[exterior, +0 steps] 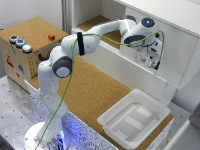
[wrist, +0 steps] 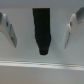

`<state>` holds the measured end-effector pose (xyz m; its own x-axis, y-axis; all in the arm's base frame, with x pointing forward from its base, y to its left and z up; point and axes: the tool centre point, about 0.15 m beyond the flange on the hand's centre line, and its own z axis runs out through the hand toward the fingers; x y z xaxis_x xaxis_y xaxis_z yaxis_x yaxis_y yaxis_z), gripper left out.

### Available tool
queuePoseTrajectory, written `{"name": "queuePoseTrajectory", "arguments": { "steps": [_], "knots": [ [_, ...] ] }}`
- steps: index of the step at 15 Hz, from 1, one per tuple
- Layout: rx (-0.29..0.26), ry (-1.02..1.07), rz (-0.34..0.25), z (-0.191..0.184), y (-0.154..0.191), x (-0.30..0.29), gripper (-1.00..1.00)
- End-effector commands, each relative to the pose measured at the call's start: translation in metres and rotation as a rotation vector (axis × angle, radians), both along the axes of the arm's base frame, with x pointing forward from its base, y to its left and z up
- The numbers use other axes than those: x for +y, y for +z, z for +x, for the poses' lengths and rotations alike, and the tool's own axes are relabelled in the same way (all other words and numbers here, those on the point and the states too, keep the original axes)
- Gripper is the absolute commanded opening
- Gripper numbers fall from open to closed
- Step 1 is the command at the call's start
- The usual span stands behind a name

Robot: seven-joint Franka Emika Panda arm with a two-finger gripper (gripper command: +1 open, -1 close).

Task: Slide the door to the left side

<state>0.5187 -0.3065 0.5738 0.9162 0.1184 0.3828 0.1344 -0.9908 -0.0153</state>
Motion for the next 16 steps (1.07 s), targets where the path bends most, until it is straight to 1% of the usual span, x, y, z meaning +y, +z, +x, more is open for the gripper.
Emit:
{"name": "queuePoseTrajectory", "arguments": {
  "steps": [1, 2, 3, 6, 9, 10, 11, 12, 16],
  "knots": [
    [0.119, -0.051, 0.061, 0.034, 0.013, 0.005, 1.00],
    [0.117, -0.072, 0.024, 0.038, 0.013, 0.006, 1.00],
    [0.113, -0.072, 0.034, 0.041, 0.015, 0.005, 1.00],
    [0.104, -0.075, 0.000, 0.056, 0.022, 0.002, 1.00],
    [0.094, -0.086, -0.038, 0.062, 0.026, 0.003, 1.00],
    [0.095, -0.088, -0.037, 0.063, 0.025, 0.003, 1.00],
    [0.092, -0.094, -0.033, 0.064, 0.024, 0.002, -1.00],
    [0.083, -0.092, -0.035, 0.064, 0.025, 0.002, -1.00],
    [0.075, -0.095, -0.052, 0.061, 0.025, 0.008, -1.00]
  ]
}}
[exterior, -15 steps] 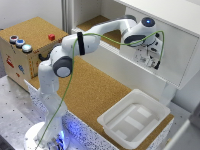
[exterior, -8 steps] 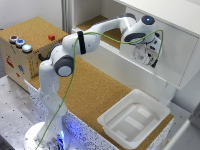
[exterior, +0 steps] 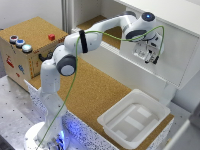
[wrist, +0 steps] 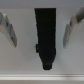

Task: Slide the door to the left side

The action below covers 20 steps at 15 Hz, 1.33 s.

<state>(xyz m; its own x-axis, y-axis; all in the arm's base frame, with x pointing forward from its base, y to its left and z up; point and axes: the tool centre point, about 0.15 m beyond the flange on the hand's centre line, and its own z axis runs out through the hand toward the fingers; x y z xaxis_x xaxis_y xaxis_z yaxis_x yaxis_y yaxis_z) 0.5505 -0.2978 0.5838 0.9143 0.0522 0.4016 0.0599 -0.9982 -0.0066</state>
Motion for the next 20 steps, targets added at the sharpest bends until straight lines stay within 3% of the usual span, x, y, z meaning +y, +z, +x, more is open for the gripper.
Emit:
{"name": "queuePoseTrajectory", "arguments": {
  "steps": [1, 10, 20],
  "knots": [
    [0.096, -0.029, -0.048, 0.028, 0.015, 0.001, -1.00],
    [0.017, -0.138, -0.077, 0.019, 0.009, 0.027, -1.00],
    [-0.034, -0.161, -0.099, 0.024, 0.010, 0.103, -1.00]
  ]
}}
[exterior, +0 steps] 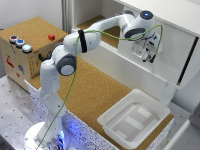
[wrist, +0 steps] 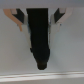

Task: Slide the door to the left side

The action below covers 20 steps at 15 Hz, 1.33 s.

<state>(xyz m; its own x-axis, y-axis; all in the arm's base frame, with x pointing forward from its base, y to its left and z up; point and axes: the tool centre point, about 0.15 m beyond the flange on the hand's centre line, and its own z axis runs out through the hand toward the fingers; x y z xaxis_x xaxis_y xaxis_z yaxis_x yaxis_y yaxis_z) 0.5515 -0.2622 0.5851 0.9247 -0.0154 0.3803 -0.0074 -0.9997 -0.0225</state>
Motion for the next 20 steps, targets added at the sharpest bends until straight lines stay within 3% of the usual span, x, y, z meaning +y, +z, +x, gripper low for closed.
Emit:
{"name": "queuePoseTrajectory", "arguments": {
  "steps": [1, 15, 20],
  "knots": [
    [-0.046, -0.092, -0.125, 0.024, 0.009, 0.075, -1.00],
    [-0.001, 0.037, -0.259, 0.065, 0.015, 0.217, -1.00],
    [-0.026, 0.129, -0.194, 0.081, 0.014, 0.231, -1.00]
  ]
}}
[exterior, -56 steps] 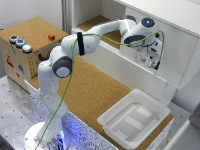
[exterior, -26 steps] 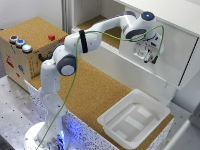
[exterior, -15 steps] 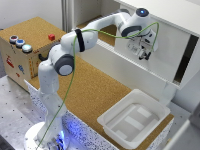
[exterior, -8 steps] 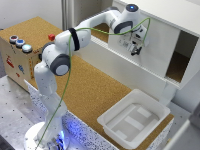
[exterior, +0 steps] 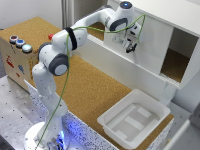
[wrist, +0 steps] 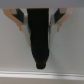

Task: Slide the door to the left side

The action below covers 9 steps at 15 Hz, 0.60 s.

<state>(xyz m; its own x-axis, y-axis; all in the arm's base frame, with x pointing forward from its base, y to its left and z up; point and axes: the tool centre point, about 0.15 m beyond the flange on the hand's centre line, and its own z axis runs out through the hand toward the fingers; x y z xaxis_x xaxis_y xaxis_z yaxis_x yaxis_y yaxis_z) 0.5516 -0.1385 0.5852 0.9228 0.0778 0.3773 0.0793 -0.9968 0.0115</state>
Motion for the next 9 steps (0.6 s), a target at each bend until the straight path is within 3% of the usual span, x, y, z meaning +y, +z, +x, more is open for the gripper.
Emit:
{"name": "queuePoseTrajectory", "arguments": {
  "steps": [1, 2, 3, 4, 5, 9],
  "knots": [
    [-0.026, 0.056, -0.149, 0.0813, 0.0148, 0.1088, -1.00],
    [-0.029, 0.057, -0.144, 0.0826, 0.0148, 0.1092, -1.00],
    [-0.031, 0.050, -0.141, 0.0839, 0.0148, 0.1090, 1.00],
    [-0.042, 0.033, -0.120, 0.0838, 0.0148, 0.1090, 1.00],
    [-0.073, 0.015, -0.138, 0.0834, 0.0148, 0.1079, 1.00],
    [-0.073, -0.001, -0.143, 0.0842, 0.0148, 0.1069, 1.00]
  ]
}}
